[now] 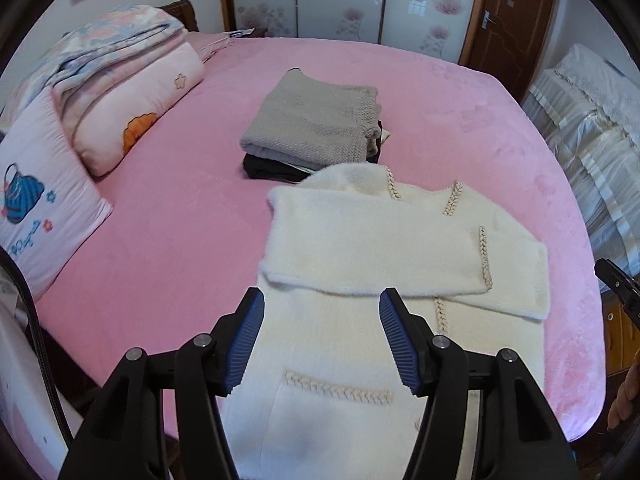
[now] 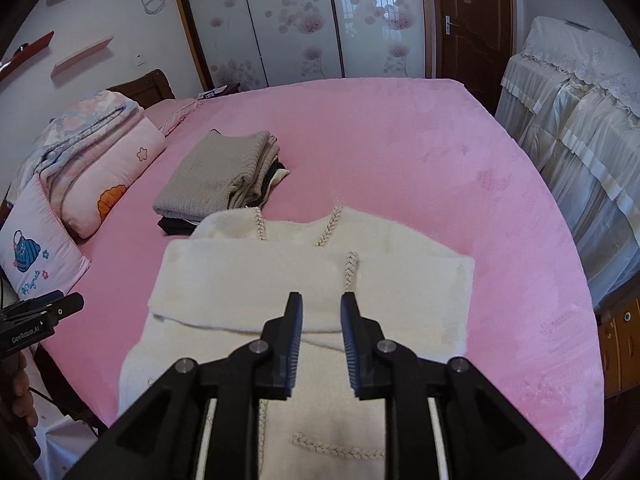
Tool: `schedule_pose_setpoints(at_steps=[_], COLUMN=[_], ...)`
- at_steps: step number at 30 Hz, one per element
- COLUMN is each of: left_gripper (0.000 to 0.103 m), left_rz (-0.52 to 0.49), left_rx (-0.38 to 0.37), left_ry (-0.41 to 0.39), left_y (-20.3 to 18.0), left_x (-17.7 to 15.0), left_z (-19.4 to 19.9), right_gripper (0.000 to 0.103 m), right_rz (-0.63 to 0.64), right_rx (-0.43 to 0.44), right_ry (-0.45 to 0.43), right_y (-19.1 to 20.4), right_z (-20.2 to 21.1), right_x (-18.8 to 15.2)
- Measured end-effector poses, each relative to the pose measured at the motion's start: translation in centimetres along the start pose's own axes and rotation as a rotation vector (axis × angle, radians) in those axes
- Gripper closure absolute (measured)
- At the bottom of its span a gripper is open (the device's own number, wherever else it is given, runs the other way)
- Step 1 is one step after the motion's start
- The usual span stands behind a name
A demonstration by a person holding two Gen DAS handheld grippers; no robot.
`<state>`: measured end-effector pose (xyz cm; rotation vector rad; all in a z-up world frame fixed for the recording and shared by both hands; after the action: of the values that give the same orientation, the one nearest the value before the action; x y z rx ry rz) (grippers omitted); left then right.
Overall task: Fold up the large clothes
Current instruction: 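Move both tools to the cardigan hem, open, then grasp the braided hem corners with both tools and lift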
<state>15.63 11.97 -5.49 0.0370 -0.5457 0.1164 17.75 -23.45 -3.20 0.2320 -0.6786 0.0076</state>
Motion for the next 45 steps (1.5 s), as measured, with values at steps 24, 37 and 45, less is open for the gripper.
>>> schedule_pose_setpoints(at_steps=[24, 37, 45], left_gripper=[0.044, 0.044, 0.044], left_rz=[0.009, -0.009, 0.012], left_rx=[-0.039, -0.085, -0.114], left_ry=[0.164, 0.324, 0.293], left_y=[12.2, 13.6, 13.9], left_x=[-12.7, -24.5, -28.0], left_z=[0.6, -10.9, -13.5], right_gripper=[0.054, 0.053, 0.053], right_rz=[-0.119, -0.222, -0.309], right_rx=[-0.126, -0.224, -0.235], right_ry=[-0.044, 0.186, 0.243], right_y=[2.5, -4.1, -9.4], right_z=[8.4, 2.5, 1.0], right_x=[-11.8, -28.6, -34.9])
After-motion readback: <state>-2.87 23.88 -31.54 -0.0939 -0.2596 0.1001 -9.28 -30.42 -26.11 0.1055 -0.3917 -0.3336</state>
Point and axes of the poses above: each gripper's, at about its wrist camera, not at the fingertips, and z roughly against the way its jaws point, y to its left, x to its top, the point moved 4 cm from there along -z, roughly the way its jaws point, and after that the axes turned 3 degrees about x, right-handed, at the moved point
